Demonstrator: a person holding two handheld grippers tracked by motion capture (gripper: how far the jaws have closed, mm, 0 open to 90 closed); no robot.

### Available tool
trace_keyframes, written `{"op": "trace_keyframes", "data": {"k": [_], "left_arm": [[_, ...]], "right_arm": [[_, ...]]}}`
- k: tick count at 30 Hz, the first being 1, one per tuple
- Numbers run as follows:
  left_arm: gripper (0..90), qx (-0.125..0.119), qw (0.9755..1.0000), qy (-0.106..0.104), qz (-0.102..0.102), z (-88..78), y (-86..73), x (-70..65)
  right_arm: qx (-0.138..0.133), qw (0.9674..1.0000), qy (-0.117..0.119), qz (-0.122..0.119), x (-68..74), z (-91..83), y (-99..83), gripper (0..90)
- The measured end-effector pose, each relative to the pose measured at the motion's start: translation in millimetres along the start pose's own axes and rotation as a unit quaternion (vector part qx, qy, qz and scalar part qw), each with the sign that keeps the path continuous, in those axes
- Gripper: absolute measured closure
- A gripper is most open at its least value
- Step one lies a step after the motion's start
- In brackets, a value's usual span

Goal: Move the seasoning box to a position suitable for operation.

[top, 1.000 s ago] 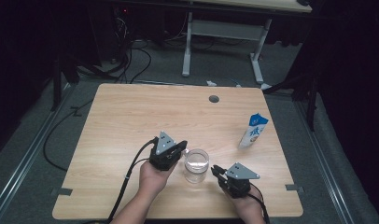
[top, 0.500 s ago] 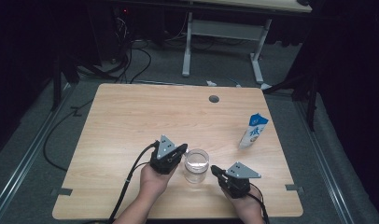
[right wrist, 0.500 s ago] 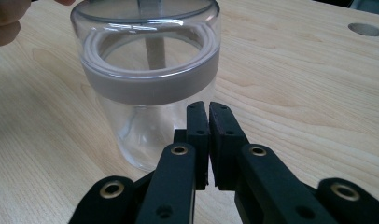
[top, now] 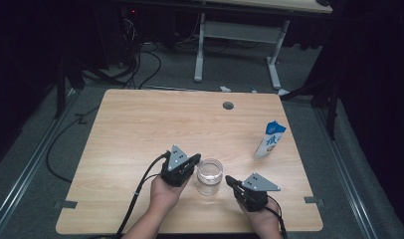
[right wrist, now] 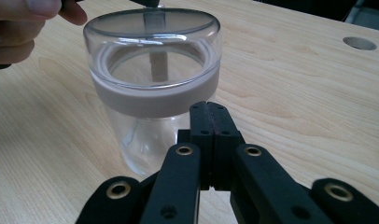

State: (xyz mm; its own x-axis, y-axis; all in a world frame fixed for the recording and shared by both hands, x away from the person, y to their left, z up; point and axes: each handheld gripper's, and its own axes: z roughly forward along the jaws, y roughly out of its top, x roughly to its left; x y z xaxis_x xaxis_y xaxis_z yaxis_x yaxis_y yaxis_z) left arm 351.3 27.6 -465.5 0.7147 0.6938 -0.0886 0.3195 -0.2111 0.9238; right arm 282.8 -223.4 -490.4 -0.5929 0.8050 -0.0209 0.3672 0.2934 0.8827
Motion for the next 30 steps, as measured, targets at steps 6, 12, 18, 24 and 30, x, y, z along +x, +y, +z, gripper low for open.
{"op": "trace_keyframes", "data": {"k": [6,12,18,24,30], "left_arm": [[90.0,0.0,1.0,-0.002,-0.001,-0.1,-0.3,0.6],[90.0,-0.002,1.0,-0.004,-0.007,-0.2,-0.7,1.6],[90.0,-0.003,0.9999,-0.006,-0.01,-0.4,-1.1,2.3],[90.0,-0.006,0.9998,-0.01,-0.017,-0.8,-2.3,3.6],[90.0,-0.007,0.9997,-0.012,-0.019,-1.3,-2.8,3.9]], "right_arm": [[-0.009,1.0,0.002,-0.001,1.7,-1.4,2.0,90.0],[-0.016,0.9998,0.006,-0.008,5.3,-2.9,5.7,89.9],[-0.016,0.9998,0.006,-0.011,6.4,-2.9,6.6,89.9],[-0.016,0.9998,0.007,-0.014,7.8,-2.5,7.1,89.9],[-0.019,0.9996,0.007,-0.017,9.2,-3.7,9.0,89.9]]}}
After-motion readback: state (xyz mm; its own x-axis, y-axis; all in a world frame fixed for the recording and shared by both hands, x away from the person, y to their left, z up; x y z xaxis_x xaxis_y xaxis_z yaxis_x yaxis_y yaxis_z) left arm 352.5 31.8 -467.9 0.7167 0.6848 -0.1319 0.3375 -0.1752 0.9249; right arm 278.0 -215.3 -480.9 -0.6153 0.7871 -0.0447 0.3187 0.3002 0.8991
